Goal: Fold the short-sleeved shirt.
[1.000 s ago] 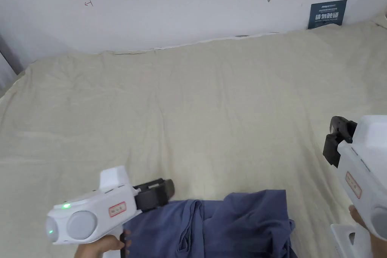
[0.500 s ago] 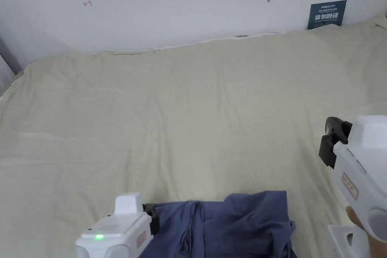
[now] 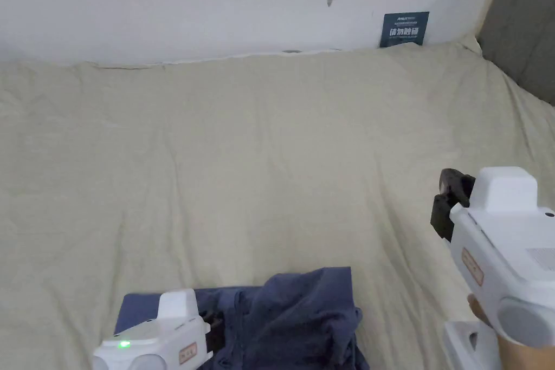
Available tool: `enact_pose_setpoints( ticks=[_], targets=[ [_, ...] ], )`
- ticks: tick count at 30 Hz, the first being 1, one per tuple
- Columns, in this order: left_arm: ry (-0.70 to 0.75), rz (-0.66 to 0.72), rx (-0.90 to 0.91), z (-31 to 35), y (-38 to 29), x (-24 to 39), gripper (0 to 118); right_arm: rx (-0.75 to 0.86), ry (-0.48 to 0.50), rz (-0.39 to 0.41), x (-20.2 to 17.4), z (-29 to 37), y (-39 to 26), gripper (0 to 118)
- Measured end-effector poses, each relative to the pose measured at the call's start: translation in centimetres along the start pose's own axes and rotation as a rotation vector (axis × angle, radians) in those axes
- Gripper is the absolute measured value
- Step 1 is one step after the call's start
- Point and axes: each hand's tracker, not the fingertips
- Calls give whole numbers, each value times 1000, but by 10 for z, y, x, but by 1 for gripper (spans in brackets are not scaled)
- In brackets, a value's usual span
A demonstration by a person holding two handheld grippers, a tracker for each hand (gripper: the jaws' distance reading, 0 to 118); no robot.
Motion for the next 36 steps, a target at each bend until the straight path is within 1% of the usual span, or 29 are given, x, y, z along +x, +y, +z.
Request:
enact_pose_setpoints(
  ticks=[1, 3, 6, 8, 9, 10, 11, 12, 13, 14, 15, 16, 18, 19, 20, 22, 24, 26, 27, 28, 29, 30, 31, 32, 33, 34, 36],
  targets=[
    [-19, 16, 13, 11, 8, -8, 0, 2, -4, 2, -2, 2, 1, 1],
    [-10, 26, 34, 28, 22, -34, 0, 7, -7, 4, -7, 3, 2, 1],
    [-56, 99, 3, 45, 42, -76, 1, 12, -3, 6, -15, 5, 4, 1],
    [-39, 141, 2, 55, 50, -99, 2, 15, 4, 10, -22, 5, 7, 1],
    [-39, 137, -5, 59, 54, -110, 4, 16, 9, 16, -25, 5, 8, 1],
    [-30, 150, -4, 65, 55, -117, 12, 17, 14, 24, -28, 6, 10, 1],
    [-21, 162, -5, 68, 56, -125, 27, 20, 20, 29, -31, 6, 12, 1],
    [-29, 183, -14, 70, 58, -133, 57, 23, 29, 33, -34, 6, 13, 1],
    [-48, 218, -38, 68, 58, -141, 97, 23, 39, 38, -37, 5, 15, 1],
    [-78, 246, -83, 63, 57, -148, 118, 23, 44, 41, -40, 3, 16, 1],
    [-105, 279, -111, 58, 54, -154, 118, 23, 50, 44, -43, 2, 17, 1],
    [-177, 314, -101, 55, 50, -162, 115, 24, 55, 46, -47, 1, 17, 1],
    [-207, 364, -170, 36, 44, -177, 115, 25, 65, 46, -52, 0, 17, 1],
    [-235, 377, -193, 28, 39, -183, 113, 23, 71, 45, -53, -1, 17, 1],
    [-233, 387, -201, 22, 35, -185, 110, 21, 76, 44, -55, -1, 16, 1],
    [-215, 381, -180, 12, 25, -188, 104, 17, 81, 43, -56, -1, 15, 1],
    [-205, 336, -163, 11, 21, -190, 102, 11, 78, 42, -55, -2, 13, 1],
    [-201, 329, -157, 17, 21, -182, 92, 5, 73, 37, -52, -3, 11, 1],
    [-174, 292, -160, 18, 21, -183, 92, 2, 70, 36, -51, -4, 10, 1],
    [-117, 244, -160, 20, 19, -182, 67, -1, 68, 35, -50, -5, 10, 1],
    [-55, 199, -164, 19, 17, -181, 39, -4, 68, 33, -49, -6, 9, 1],
    [2, 146, -169, 19, 16, -180, 19, -7, 68, 28, -48, -7, 9, 1],
    [-65, 189, -163, 20, 15, -185, 16, -7, 67, 23, -47, -7, 9, 1],
    [-103, 261, -155, 21, 17, -187, 14, -6, 65, 19, -47, -7, 8, 1],
    [-94, 300, -149, 22, 17, -187, 11, -5, 64, 15, -47, -7, 8, 1],
    [-86, 277, -146, 24, 18, -180, 9, -3, 62, 12, -46, -7, 9, 1],
    [-31, 166, -127, 29, 19, -163, 8, -2, 65, 6, -45, -9, 9, 1]
  ],
)
